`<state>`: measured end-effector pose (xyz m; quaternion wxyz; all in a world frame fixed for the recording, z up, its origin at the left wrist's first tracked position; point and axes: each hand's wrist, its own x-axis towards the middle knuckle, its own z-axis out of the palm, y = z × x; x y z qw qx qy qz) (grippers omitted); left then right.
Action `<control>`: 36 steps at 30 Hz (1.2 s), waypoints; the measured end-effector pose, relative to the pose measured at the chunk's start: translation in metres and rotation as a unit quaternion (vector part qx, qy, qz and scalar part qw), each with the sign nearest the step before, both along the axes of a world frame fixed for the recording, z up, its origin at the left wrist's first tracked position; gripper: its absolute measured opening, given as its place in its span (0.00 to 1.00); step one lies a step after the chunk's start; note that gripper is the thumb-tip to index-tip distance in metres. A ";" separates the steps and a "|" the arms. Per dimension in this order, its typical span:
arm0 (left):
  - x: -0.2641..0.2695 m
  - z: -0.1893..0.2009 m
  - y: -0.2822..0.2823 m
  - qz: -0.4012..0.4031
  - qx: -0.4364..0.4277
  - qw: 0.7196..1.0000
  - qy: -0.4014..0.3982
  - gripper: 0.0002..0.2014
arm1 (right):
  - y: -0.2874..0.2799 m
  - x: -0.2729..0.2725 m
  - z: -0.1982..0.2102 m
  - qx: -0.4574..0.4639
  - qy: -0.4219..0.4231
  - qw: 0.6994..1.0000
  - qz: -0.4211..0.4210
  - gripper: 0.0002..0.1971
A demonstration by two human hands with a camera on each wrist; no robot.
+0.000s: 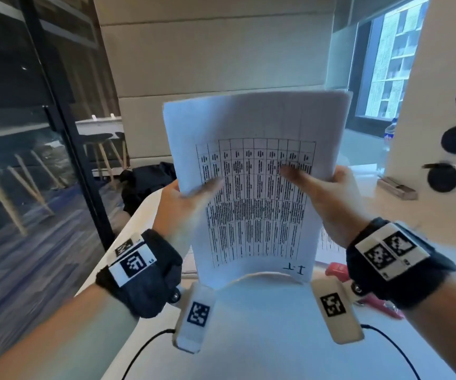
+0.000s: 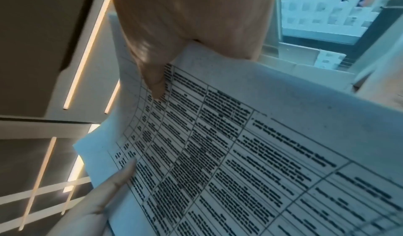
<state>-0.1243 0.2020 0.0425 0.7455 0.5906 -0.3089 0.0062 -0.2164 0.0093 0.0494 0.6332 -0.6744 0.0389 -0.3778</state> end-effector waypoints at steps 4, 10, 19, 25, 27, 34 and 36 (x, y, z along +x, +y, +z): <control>-0.010 -0.040 0.001 -0.017 0.077 0.996 0.034 0.11 | -0.002 -0.007 -0.043 -0.023 0.122 0.992 0.035 0.22; 0.004 -0.067 -0.004 0.032 0.108 0.992 0.051 0.11 | -0.022 -0.002 -0.070 -0.096 0.290 0.951 0.039 0.23; 0.018 -0.064 0.008 0.062 0.187 0.980 0.042 0.03 | -0.060 -0.047 -0.055 -0.607 0.521 0.598 -0.046 0.23; 0.005 -0.065 0.012 0.068 0.208 0.973 0.076 0.01 | -0.080 -0.069 -0.071 -0.551 0.571 0.609 0.004 0.08; 0.007 -0.066 0.012 0.064 0.205 0.974 0.068 0.04 | -0.088 -0.072 -0.064 -0.510 0.552 0.660 0.004 0.09; 0.005 -0.061 0.012 0.064 0.153 0.983 0.081 0.21 | -0.060 -0.061 -0.006 -0.182 0.159 0.968 -0.067 0.02; 0.001 -0.059 0.010 0.053 0.146 0.986 0.064 0.24 | -0.043 -0.053 0.023 -0.146 0.004 0.985 -0.088 0.09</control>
